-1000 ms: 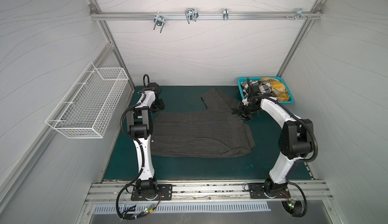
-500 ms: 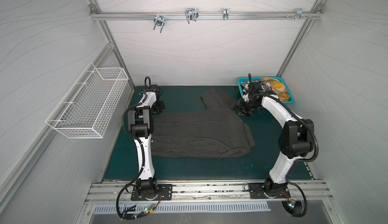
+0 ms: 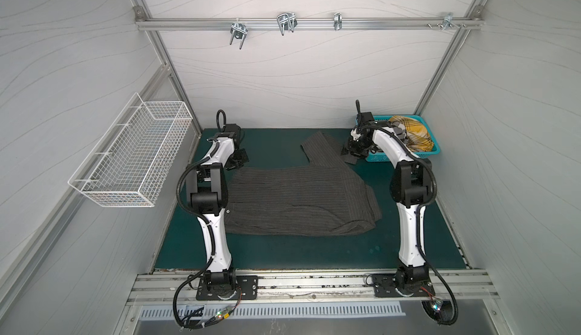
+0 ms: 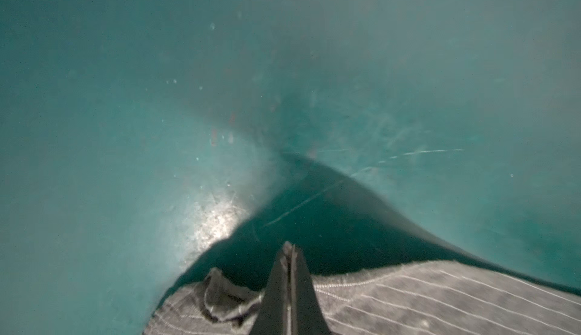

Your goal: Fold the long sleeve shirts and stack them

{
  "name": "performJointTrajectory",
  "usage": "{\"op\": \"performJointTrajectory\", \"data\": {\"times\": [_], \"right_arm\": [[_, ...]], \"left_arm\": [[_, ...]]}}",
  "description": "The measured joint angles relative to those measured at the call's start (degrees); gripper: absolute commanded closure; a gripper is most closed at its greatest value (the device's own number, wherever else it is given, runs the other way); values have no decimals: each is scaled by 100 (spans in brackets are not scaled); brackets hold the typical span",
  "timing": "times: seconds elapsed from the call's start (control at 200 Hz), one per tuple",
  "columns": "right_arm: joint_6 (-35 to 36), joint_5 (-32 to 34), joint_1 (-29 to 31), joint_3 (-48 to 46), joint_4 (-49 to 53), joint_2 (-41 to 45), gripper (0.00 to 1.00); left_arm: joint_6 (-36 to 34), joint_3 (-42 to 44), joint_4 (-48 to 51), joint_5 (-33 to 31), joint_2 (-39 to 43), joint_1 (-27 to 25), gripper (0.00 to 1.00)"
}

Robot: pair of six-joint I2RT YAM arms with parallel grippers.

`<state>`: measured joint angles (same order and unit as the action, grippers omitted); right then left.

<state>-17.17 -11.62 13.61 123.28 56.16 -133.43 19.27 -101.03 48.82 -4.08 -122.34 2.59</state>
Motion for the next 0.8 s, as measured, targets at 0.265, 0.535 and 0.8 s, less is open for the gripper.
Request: {"op": "performJointTrajectory", "data": {"times": [0.265, 0.535, 0.8], "right_arm": [[376, 76, 142, 527, 155, -651, 44], [520, 367, 149, 546, 299, -957, 44], [522, 605, 162, 651, 367, -1016, 42]], "left_arm": [[2, 42, -28, 7, 4, -13, 100], [0, 57, -33, 4, 4, -11, 100], [-2, 90, -33, 2, 4, -13, 100]]}}
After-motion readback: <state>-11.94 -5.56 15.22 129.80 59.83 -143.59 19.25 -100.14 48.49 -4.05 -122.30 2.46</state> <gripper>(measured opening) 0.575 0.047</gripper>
